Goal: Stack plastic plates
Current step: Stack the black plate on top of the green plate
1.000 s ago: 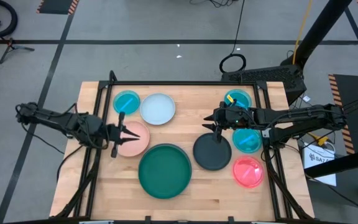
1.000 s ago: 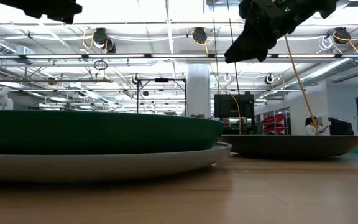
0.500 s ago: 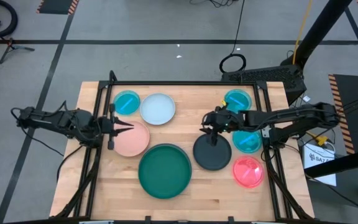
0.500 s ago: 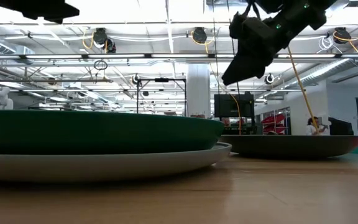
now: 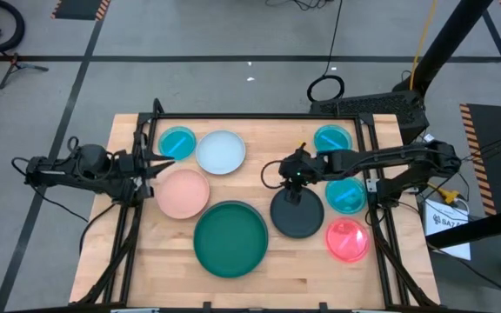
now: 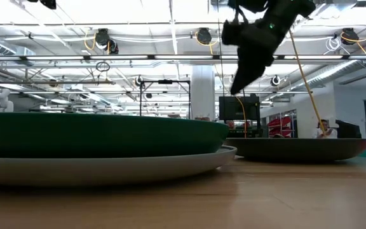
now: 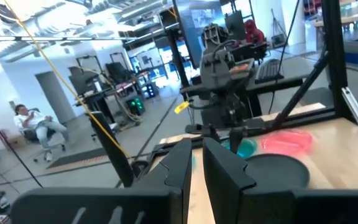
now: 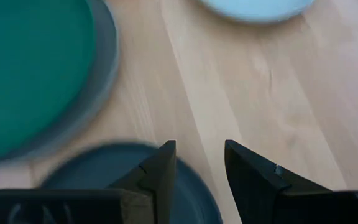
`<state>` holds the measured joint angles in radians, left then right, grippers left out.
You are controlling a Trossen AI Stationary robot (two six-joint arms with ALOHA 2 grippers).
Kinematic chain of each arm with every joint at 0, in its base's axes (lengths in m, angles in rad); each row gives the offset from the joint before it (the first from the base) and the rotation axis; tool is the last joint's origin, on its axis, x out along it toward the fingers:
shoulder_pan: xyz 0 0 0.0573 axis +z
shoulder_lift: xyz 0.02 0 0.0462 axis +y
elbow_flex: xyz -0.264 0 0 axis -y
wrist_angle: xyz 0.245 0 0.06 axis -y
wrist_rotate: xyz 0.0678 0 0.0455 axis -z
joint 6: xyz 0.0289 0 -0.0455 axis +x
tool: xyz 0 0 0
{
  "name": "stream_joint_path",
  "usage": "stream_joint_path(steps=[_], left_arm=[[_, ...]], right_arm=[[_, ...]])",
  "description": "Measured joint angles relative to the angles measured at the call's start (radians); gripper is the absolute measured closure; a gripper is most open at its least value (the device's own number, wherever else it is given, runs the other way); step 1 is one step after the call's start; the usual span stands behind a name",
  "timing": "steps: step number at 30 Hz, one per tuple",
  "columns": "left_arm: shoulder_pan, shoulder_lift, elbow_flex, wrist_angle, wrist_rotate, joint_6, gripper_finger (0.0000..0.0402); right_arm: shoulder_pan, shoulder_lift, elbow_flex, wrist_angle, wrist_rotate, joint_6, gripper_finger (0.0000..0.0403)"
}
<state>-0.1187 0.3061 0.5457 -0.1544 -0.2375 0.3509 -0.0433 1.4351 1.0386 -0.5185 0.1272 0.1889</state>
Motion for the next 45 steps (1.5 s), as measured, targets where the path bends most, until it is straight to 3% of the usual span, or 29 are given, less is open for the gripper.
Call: stream_joint_path(steps=[13,16,21,23,27,38,45], left_arm=[[0.001,0.0,0.0,0.001,0.0,0.021,0.0353],[0.001,0.0,0.0,0.002,0.0,0.021,0.0353],[0.001,0.0,0.0,0.023,0.0,0.021,0.0353],[0.001,0.0,0.0,0.032,0.0,0.021,0.0353],[0.001,0.0,0.0,0.031,0.0,0.021,0.0353],[0.001,0.0,0.0,0.031,0.0,0.018,0.0353],[0.001,0.0,0.0,0.029,0.0,0.014,0.0353]], right_arm=[[0.004,0.099,0.0,-0.051,-0.001,-0.111,0.0276],[0.004,0.098,0.0,-0.051,-0.026,-0.15,0.0304],[0.004,0.096,0.0,-0.056,-0.027,-0.158,0.0388],[0.004,0.096,0.0,-0.064,-0.026,-0.169,0.0394],[0.003,0.096,0.0,-0.062,-0.023,-0.152,0.0354],[-0.029,0.102,-0.011,-0.056,-0.023,-0.099,0.0183],[-0.07,0.102,-0.082,-0.026,-0.049,-0.104,0.016]])
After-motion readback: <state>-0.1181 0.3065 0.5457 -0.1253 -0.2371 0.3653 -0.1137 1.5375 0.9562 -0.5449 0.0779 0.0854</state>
